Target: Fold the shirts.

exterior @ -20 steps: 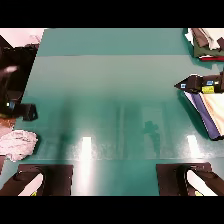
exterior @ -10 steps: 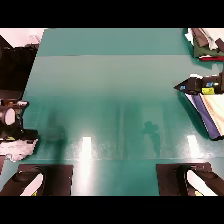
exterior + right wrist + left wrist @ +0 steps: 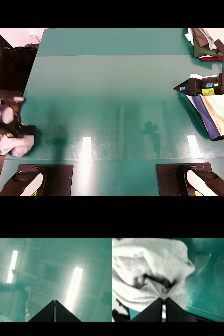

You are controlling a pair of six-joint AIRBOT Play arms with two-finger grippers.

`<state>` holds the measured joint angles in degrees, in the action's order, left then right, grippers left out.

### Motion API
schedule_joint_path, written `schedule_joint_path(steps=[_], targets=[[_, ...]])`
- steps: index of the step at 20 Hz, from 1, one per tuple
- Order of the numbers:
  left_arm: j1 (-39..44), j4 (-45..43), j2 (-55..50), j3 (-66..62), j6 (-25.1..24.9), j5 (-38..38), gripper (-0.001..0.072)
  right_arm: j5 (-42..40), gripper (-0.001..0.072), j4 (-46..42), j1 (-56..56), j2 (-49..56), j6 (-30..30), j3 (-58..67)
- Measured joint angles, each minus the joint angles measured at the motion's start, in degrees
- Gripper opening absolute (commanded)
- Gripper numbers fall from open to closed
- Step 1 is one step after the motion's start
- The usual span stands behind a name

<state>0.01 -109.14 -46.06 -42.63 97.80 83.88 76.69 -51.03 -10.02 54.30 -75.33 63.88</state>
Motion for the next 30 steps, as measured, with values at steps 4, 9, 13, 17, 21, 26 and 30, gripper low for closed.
schedule_joint_path(steps=[4,9,13,17,21,26,30], targets=[[0.0,12.3,0.0,-21.4,-5.7,1.9,0.0021,-0.2,0.0017,0.1,0.0,0.0,0.0,0.0],[0.0,39.0,-1.4,-41.2,-10.7,2.2,0.0020,-0.2,0.0017,0.4,0.0,0.0,0.0,0.0],[3.8,51.9,-5.2,-46.6,-13.9,0.7,0.0020,-0.2,0.0017,0.5,0.0,0.0,0.0,1.4],[14.4,56.4,-13.0,-48.1,-17.5,-5.0,0.0021,-0.5,0.0017,0.5,0.0,0.0,0.0,6.6],[25.2,58.0,-24.7,-50.9,-22.3,-14.0,0.0026,-1.5,0.0017,0.5,0.0,0.0,0.0,12.6],[28.7,57.0,-36.8,-57.4,-24.6,-18.4,0.0620,-1.4,0.0017,0.3,0.0,0.0,-0.1,15.6],[22.6,53.0,-38.4,-58.9,-22.9,-8.7,0.0621,-1.1,0.0017,0.3,0.0,0.0,-0.1,16.2]])
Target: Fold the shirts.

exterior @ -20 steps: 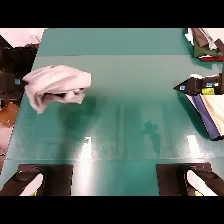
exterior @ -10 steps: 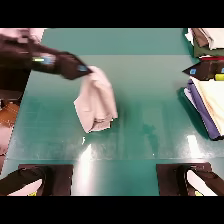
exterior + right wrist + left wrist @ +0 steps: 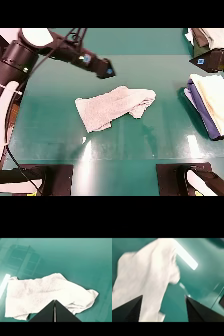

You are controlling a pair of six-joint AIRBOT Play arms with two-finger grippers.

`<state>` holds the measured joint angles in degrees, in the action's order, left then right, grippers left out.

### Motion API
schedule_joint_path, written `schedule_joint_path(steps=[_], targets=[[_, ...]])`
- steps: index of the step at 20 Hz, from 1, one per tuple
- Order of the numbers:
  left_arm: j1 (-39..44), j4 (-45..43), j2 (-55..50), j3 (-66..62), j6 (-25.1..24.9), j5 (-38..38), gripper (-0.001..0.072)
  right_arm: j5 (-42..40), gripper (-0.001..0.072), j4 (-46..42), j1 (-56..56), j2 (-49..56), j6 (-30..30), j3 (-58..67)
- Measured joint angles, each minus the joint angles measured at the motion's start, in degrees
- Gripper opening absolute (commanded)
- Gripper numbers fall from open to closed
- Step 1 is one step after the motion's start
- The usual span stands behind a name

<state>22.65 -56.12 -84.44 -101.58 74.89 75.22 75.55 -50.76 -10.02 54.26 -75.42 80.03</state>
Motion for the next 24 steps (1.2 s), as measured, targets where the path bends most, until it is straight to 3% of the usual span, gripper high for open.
schedule_joint_path(steps=[2,5,8,12,18,19,20,21,22,24], targets=[[-4.2,-2.6,0.9,3.6,1.2,6.5,0.0620,0.1,0.0017,0.0,0.0,0.2,0.0,0.1],[-9.4,-4.7,5.2,16.2,1.9,8.5,0.0621,0.5,0.0017,0.0,0.0,0.4,-0.3,0.1],[-12.2,-5.1,11.1,33.5,2.1,4.0,0.0621,0.8,0.0017,0.0,0.0,0.6,-0.5,0.2],[-13.5,0.4,15.2,52.0,0.4,-3.7,0.0621,1.4,0.0017,0.0,0.3,1.7,-0.8,0.2],[-12.0,10.1,16.5,63.6,-3.6,-14.5,0.0620,3.1,0.0017,-0.1,4.2,4.8,-1.2,0.2],[-11.2,11.0,16.6,64.3,-3.9,-16.2,0.0591,3.1,0.0017,-0.2,5.0,5.3,-1.2,0.2],[-10.4,11.6,16.6,64.7,-4.1,-17.7,0.0361,3.2,0.0017,-0.2,5.5,5.8,-1.4,0.2],[-9.7,12.1,16.7,64.9,-4.1,-19.1,0.0080,3.3,0.0017,-0.2,6.0,6.2,-1.4,0.2],[-9.2,12.7,16.7,65.1,-4.2,-20.2,0.0020,3.3,0.0017,-0.2,6.4,6.5,-1.5,0.2],[-8.6,13.3,16.7,64.8,-4.4,-21.0,0.0020,3.5,0.0017,-0.2,6.6,6.8,-1.6,-0.2]])
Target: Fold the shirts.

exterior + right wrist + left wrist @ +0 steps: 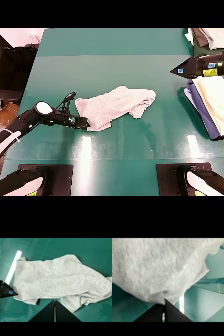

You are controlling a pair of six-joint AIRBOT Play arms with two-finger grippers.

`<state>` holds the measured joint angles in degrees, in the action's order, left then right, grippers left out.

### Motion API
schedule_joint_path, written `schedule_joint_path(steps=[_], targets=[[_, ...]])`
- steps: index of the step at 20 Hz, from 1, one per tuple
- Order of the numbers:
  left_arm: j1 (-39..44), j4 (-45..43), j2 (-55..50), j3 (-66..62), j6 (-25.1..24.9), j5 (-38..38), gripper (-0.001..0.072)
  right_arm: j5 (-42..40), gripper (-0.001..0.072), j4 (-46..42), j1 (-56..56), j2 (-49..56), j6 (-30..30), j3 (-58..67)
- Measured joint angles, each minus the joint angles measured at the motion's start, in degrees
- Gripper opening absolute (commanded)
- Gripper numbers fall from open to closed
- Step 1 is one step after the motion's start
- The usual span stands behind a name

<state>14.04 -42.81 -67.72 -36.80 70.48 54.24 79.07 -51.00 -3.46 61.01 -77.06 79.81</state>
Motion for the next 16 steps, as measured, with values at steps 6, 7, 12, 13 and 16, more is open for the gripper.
schedule_joint_path(steps=[6,7,12,13,16], targets=[[0.1,-3.3,0.0,-10.2,-0.3,5.6,0.0021,-2.1,0.0526,-0.1,-3.8,-2.4,-1.3,-14.9],[0.1,-4.1,0.0,-12.4,-0.3,6.9,0.0021,-3.5,0.0532,-0.1,-4.1,-2.7,-1.3,-18.8],[0.1,-5.9,0.0,-20.1,-0.3,10.3,0.0021,-13.7,0.0453,1.5,-0.2,0.7,-1.5,-32.8],[0.1,-6.2,0.0,-20.7,-0.3,10.7,0.0021,-15.9,0.0452,1.8,1.4,2.2,-1.5,-34.0],[0.1,-6.5,0.0,-21.7,-0.3,11.1,0.0021,-22.1,0.0453,3.3,6.5,8.2,-1.5,-35.2]])
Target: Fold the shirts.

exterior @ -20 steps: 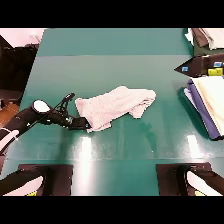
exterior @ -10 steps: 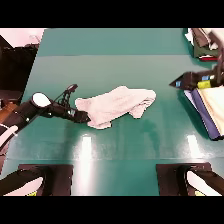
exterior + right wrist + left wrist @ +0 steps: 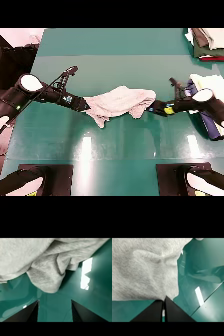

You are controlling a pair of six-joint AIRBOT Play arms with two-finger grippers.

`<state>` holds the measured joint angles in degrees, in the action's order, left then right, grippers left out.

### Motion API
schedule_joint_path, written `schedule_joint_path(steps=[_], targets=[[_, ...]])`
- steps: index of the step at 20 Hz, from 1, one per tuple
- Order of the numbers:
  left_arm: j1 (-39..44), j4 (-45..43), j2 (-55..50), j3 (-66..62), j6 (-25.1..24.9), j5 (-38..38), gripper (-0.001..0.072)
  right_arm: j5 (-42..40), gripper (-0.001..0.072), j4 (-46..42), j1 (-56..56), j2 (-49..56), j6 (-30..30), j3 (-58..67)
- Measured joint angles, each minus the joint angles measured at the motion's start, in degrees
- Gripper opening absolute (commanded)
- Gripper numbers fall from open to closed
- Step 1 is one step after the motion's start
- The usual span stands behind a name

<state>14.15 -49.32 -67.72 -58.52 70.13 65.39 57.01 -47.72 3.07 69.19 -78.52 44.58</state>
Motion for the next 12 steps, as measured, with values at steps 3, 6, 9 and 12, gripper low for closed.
schedule_joint_path(steps=[3,6,9,12], targets=[[0.0,-0.2,0.0,-0.4,0.0,0.7,0.0022,-3.2,0.0447,1.0,3.9,5.8,0.1,1.5],[0.0,-0.7,0.0,-0.5,0.0,1.0,0.0021,-4.8,0.0017,1.4,6.4,9.7,0.3,3.7],[0.0,-1.8,0.0,-1.5,0.0,1.6,0.0021,-5.2,0.0015,1.0,7.6,10.6,1.6,6.4],[0.0,-6.6,0.4,-7.3,1.1,5.3,0.0021,-1.9,0.0015,-2.2,6.1,6.4,2.1,10.7]])
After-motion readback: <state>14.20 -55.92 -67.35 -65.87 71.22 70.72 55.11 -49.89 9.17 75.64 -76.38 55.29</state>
